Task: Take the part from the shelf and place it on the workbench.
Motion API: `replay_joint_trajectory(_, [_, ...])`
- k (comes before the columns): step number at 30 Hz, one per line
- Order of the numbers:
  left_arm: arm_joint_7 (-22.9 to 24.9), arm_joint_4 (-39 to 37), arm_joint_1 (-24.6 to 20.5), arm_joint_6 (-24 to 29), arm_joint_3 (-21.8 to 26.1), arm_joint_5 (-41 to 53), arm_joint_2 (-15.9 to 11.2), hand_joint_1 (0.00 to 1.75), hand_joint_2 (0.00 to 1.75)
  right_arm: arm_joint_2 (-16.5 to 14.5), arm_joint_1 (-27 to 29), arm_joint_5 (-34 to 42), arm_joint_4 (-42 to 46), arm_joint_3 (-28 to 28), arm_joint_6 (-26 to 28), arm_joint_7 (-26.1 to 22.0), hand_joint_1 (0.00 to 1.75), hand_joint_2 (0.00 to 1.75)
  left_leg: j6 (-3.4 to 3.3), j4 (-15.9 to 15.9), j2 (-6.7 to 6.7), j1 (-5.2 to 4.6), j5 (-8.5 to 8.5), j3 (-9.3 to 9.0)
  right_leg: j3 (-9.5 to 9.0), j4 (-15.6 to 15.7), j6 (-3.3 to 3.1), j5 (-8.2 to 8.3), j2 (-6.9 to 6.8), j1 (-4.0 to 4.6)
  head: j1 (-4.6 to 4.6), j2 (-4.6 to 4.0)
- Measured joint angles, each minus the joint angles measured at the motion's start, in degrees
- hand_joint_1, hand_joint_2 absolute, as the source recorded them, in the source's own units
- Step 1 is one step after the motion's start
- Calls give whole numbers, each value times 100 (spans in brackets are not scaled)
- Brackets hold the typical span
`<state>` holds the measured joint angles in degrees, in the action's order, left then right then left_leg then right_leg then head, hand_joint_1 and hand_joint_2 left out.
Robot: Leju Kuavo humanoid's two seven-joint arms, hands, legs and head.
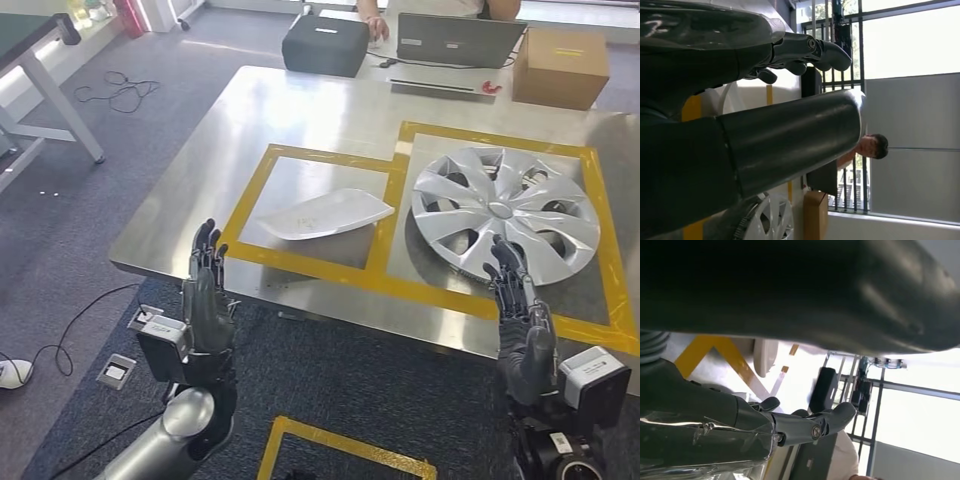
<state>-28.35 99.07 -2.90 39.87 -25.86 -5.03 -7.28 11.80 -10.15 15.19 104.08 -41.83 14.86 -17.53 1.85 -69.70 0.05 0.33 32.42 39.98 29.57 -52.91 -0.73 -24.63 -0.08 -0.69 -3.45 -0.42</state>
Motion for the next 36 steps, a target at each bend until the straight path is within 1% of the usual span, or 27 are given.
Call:
replay_joint_trajectory(1, [0, -3, 2, 0, 0, -1, 0, 0, 0, 0, 3, 0, -1, -4, -2, 0, 0, 0, 10, -211, 0, 8, 31, 34, 67, -12, 3, 43, -3, 3, -6, 0])
replay_joint_trajectory(2, [0, -5, 2, 0, 0, -1, -1, 0, 0, 0, 6, 0, -1, -7, -3, 1, 0, 0, 11, -194, 0, 14, -61, -47, 132, -26, 10, 81, -6, 4, -12, 0])
replay_joint_trajectory(3, [0, -7, 2, 0, 0, -2, -1, 0, 0, 0, 7, 0, -2, -8, -2, 1, 0, 0, 3, 45, 1, 18, -224, -240, 189, -41, 22, 116, -6, 4, -18, 0])
replay_joint_trajectory(5, [0, -8, -5, 0, 0, -1, -2, 0, 0, 0, 6, 0, -1, -8, -1, -1, 0, 0, -36, 905, -2, 13, -498, -824, 278, -70, 60, 178, -2, 15, -40, 0])
replay_joint_trajectory(6, [-1, -8, -12, 0, 0, 0, -2, 0, 0, 1, 5, 0, 1, -8, 1, -2, 0, 0, -62, 1286, -6, 4, -547, -1053, 309, -81, 87, 211, -1, 25, -47, 0])
replay_joint_trajectory(7, [-1, -8, -14, 0, 0, 1, -1, 0, 0, 1, 3, 0, 2, -9, 1, -3, 0, 0, -92, 1532, -10, -9, -558, -1188, 336, -87, 117, 249, 0, 33, -47, 0])
replay_joint_trajectory(10, [-2, -9, -13, -1, 0, 1, -2, 0, 0, 2, 6, 0, 2, -10, 3, -5, 0, 0, -219, 1681, 0, -24, -623, -1162, 413, -109, 219, 315, 5, 25, -25, 0])
replay_joint_trajectory(11, [-1, -10, -15, -1, 0, 1, -1, 0, 0, 2, 8, 0, 2, -9, 4, -4, 0, 0, -272, 1693, 11, -17, -666, -1121, 472, -203, 246, 209, 7, 19, -9, 0])
replay_joint_trajectory(12, [-1, -10, -15, -1, 0, 1, 1, 0, 0, 2, 10, 0, 1, -8, 5, -4, 0, 0, -322, 1708, 24, -6, -714, -1076, 562, -410, 267, 8, 9, 15, 12, 0])
replay_joint_trajectory(14, [0, -10, -13, -1, 0, 1, 4, 0, 0, 1, 14, 0, -1, -13, 6, -3, 0, 0, -383, 1709, 37, -10, -807, -967, 801, -1177, 304, -557, 7, 8, 54, 0])
replay_joint_trajectory(15, [0, -10, -10, -1, 0, 1, 4, 0, 0, 1, 15, 0, -3, -15, 6, -3, 0, 0, -394, 1704, 40, -16, -851, -910, 887, -1575, 319, -757, 7, 8, 63, 0])
replay_joint_trajectory(16, [0, -11, -8, -2, 0, 1, 4, 0, 0, 2, 17, 0, -8, -17, 6, -2, 0, 0, -395, 1696, 42, -22, -893, -852, 901, -1834, 329, -839, 7, 8, 66, 0])
replay_joint_trajectory(17, [0, -11, -6, -2, 0, 0, 4, 0, 0, 2, 16, 0, -13, -16, 7, -2, 0, 0, -391, 1685, 41, -27, -929, -795, 814, -1872, 329, -792, 7, 8, 69, 0])
replay_joint_trajectory(18, [0, -12, -3, -1, 0, 0, 4, 0, 0, 2, 16, 0, -18, -15, 7, -2, 0, 0, -382, 1671, 40, -30, -961, -744, 625, -1676, 319, -654, 7, 9, 70, 0])
replay_joint_trajectory(19, [0, -12, -3, -1, 0, 0, 4, 0, 0, 2, 13, 0, -21, -15, 6, -2, 0, 0, -370, 1655, 38, -33, -988, -702, 341, -1281, 297, -485, 9, 11, 70, 0])
replay_joint_trajectory(21, [0, -12, -4, -1, 0, 1, 4, 0, 0, 0, 1, 1, -24, -16, 1, -3, 0, 0, -328, 1631, 37, -48, -1043, -637, -227, -401, 242, -336, 15, 31, 68, 0])
replay_joint_trajectory(22, [0, -12, -6, -2, 0, 1, 5, 0, 0, 0, -7, 3, -25, -16, -4, -3, 0, 0, -298, 1625, 39, -51, -1083, -612, -396, -114, 218, -332, 19, 47, 65, 0])
replay_joint_trajectory(23, [2, -12, -4, -2, 0, 4, 5, 0, 0, 0, -14, 9, -26, -16, -11, -3, 0, 0, -264, 1629, 40, -48, -1128, -590, -460, 14, 199, -354, 23, 65, 64, 0])
replay_joint_trajectory(25, [6, -10, 10, -1, 0, 22, 5, 0, 0, 0, -25, 25, -28, -18, -37, -7, 0, 0, -193, 1637, 35, -40, -1187, -559, -438, 78, 146, -273, 13, 65, 68, 0])
replay_joint_trajectory(26, [9, -9, 19, 0, 0, 33, 3, 0, 0, 0, -34, 35, -28, -19, -51, -11, 0, 0, -163, 1570, 28, -40, -1109, -514, -406, 102, 97, -216, 1, 50, 66, 0])
replay_joint_trajectory(28, [13, -8, 38, 0, 0, 48, 0, 0, 0, -2, -53, 51, -30, -21, -69, -16, 0, 0, -102, 1070, 13, -26, -675, -291, -305, 140, 1, -98, -33, 13, 42, 0])
replay_joint_trajectory(30, [16, -8, 63, 0, 0, 49, -3, 0, 0, -5, -57, 59, -33, -27, -79, -17, 0, 0, -40, 238, 9, 12, -188, 9, -157, 117, -37, -9, -43, 14, 14, 0])
replay_joint_trajectory(31, [16, -8, 76, 0, 0, 49, -4, 0, 0, -7, -57, 61, -37, -32, -83, -17, 0, 0, -10, -68, 9, 36, -96, 85, -85, 99, -32, 32, -45, 13, 8, 0])
replay_joint_trajectory(32, [17, -8, 85, 0, 0, 49, -4, 0, 0, -7, -57, 61, -43, -37, -86, -18, 0, 0, 17, -191, 10, 60, -127, 69, -15, 75, -21, 68, -47, 9, 3, 0])
replay_joint_trajectory(33, [17, -8, 88, 0, 0, 49, -4, 0, 0, -7, -58, 63, -48, -41, -87, -18, 0, 0, 38, -80, 11, 85, -263, -65, 56, 44, -4, 98, -49, 3, -2, 0])
replay_joint_trajectory(34, [17, -8, 88, 0, 0, 49, -4, 0, 0, -7, -59, 64, -52, -44, -87, -19, 0, 0, 54, 234, 13, 108, -435, -304, 120, 3, 16, 122, -48, -6, -7, 0])
replay_joint_trajectory(36, [16, -7, 80, 0, 0, 48, -4, 0, 0, -7, -65, 67, -55, -46, -87, -24, 0, 0, 59, 1074, 7, 127, -604, -857, 238, -92, 68, 151, -44, -10, -25, 0])
